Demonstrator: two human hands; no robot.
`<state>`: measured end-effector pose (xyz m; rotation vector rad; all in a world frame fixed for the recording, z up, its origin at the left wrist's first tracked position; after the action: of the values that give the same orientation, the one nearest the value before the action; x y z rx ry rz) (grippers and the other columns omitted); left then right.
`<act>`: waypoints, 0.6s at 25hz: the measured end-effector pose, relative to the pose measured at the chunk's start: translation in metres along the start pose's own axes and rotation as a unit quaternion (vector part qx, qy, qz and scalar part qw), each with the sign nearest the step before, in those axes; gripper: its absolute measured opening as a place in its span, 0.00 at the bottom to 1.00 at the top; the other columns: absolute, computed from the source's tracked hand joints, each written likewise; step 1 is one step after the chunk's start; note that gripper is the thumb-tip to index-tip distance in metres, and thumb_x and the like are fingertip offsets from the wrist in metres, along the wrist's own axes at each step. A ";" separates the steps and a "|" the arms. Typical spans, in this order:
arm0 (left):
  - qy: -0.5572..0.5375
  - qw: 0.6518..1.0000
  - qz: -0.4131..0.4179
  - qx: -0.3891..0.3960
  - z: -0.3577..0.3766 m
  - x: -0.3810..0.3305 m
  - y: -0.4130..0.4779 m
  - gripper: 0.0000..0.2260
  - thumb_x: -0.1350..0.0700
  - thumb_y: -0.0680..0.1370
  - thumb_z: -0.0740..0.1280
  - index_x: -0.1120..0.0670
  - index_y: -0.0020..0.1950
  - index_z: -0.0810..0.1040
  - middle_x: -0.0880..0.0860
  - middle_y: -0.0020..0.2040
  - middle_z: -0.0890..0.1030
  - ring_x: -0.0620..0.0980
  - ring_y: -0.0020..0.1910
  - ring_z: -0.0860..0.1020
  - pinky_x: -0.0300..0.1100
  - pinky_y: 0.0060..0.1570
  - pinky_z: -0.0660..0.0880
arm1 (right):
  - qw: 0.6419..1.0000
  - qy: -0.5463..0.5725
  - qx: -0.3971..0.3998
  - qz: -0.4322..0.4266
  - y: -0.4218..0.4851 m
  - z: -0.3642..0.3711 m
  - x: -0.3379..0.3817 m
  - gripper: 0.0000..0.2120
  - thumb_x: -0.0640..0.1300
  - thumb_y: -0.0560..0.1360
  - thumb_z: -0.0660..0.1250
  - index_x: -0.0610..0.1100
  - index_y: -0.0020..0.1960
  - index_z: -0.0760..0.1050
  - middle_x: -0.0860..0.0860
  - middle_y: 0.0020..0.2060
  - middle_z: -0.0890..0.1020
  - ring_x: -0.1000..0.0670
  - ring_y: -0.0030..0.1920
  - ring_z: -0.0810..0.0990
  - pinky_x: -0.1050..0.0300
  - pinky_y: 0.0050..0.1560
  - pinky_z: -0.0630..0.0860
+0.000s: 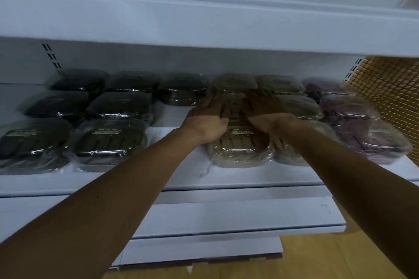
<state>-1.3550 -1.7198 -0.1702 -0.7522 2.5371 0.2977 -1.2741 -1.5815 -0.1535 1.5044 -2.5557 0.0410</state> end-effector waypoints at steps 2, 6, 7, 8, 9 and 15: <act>-0.012 0.999 -0.033 -0.016 0.006 -0.002 0.014 0.23 0.45 0.84 0.53 0.48 0.79 0.58 0.52 0.81 0.52 0.53 0.78 0.56 0.45 0.75 0.57 | 1.000 -0.018 0.005 -0.010 0.017 0.005 -0.009 0.28 0.61 0.76 0.44 0.49 0.66 0.70 0.43 0.66 0.74 0.39 0.69 0.68 0.42 0.69 0.63; -0.031 0.997 -0.070 -0.019 0.011 -0.009 0.033 0.24 0.49 0.85 0.53 0.55 0.80 0.56 0.55 0.81 0.55 0.52 0.79 0.52 0.44 0.76 0.51 | 0.999 -0.009 0.026 -0.020 0.035 0.009 -0.022 0.32 0.66 0.76 0.43 0.49 0.66 0.70 0.38 0.66 0.72 0.36 0.68 0.69 0.42 0.67 0.64; -0.029 0.996 -0.080 -0.018 0.014 -0.011 0.036 0.24 0.50 0.85 0.53 0.57 0.80 0.56 0.56 0.81 0.55 0.53 0.79 0.52 0.44 0.75 0.49 | 0.999 -0.005 0.025 -0.024 0.036 0.010 -0.025 0.30 0.65 0.78 0.45 0.47 0.67 0.70 0.37 0.66 0.70 0.36 0.68 0.68 0.42 0.67 0.63; -0.027 0.996 -0.087 -0.016 0.017 -0.012 0.038 0.24 0.51 0.86 0.53 0.58 0.80 0.56 0.57 0.81 0.54 0.54 0.80 0.52 0.43 0.74 0.48 | 0.999 0.000 0.021 -0.032 0.038 0.011 -0.026 0.29 0.64 0.79 0.47 0.46 0.68 0.69 0.36 0.67 0.69 0.35 0.69 0.67 0.43 0.68 0.63; -0.024 0.995 -0.091 -0.012 0.019 -0.014 0.040 0.24 0.51 0.86 0.52 0.59 0.80 0.56 0.58 0.81 0.54 0.55 0.80 0.52 0.42 0.74 0.47 | 0.999 -0.001 0.015 -0.037 0.038 0.011 -0.027 0.29 0.63 0.80 0.49 0.44 0.69 0.68 0.35 0.68 0.68 0.35 0.70 0.67 0.43 0.68 0.62; -0.086 0.991 -0.091 -0.042 0.024 -0.019 0.044 0.23 0.49 0.85 0.52 0.50 0.81 0.55 0.51 0.81 0.53 0.48 0.79 0.52 0.36 0.70 0.52 | 0.998 0.005 0.012 -0.067 0.038 0.013 -0.030 0.31 0.61 0.80 0.43 0.45 0.74 0.64 0.36 0.72 0.64 0.36 0.73 0.62 0.43 0.71 0.59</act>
<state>-1.3559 -1.6669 -0.1784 -0.9410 2.2872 0.3910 -1.2946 -1.5389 -0.1688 1.6767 -2.4476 0.0631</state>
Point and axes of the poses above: each hand's wrist, its own y-axis towards the middle knuckle, its own z-axis out of the palm, x = y × z, the point moved 4 cm from there along y, towards the middle knuckle
